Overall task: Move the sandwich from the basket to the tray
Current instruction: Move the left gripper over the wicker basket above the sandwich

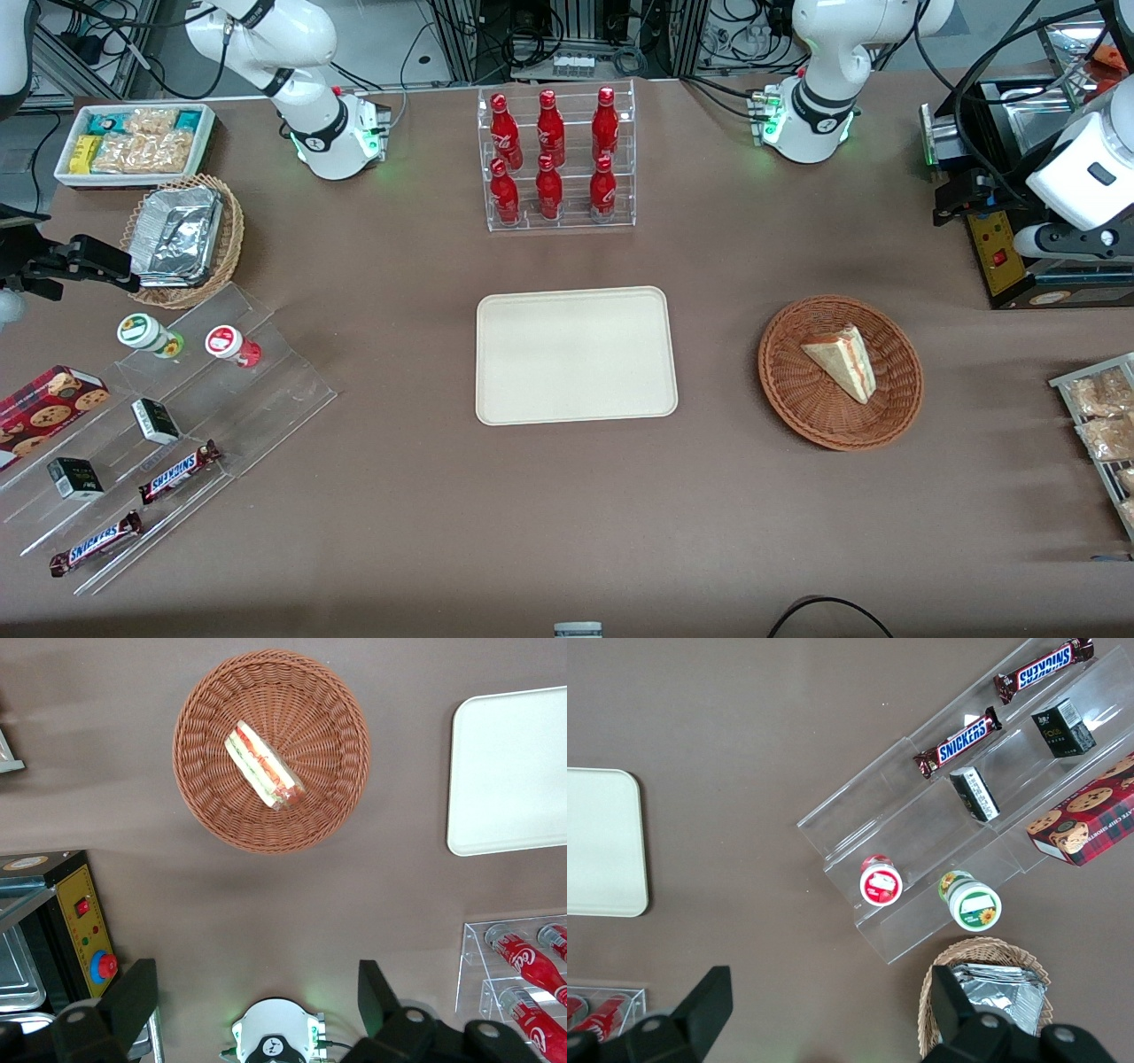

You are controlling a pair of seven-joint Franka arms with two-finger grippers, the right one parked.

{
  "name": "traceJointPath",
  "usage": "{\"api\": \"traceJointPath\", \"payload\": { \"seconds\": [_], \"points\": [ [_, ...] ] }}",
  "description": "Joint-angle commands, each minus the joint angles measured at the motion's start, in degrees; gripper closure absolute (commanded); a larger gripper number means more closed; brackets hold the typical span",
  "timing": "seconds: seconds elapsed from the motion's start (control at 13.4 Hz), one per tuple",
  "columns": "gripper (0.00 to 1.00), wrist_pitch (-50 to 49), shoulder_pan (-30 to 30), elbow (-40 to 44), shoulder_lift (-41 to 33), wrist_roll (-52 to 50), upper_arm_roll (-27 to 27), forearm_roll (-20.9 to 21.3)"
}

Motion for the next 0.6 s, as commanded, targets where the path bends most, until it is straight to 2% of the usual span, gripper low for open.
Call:
{"api": "traceJointPath", "payload": {
  "seconds": [0.0,0.22,0.52],
  "points": [
    [0.00,-0.3,-0.1,1.1,0.8,1.1,0.1,-0.3],
    [0.00,0.8,-0.1,0.9,1.6,1.0,0.1,1.3],
    [0.00,9.1,-0.4,-6.9,1.4,0.9,0.0,2.1]
  ]
}}
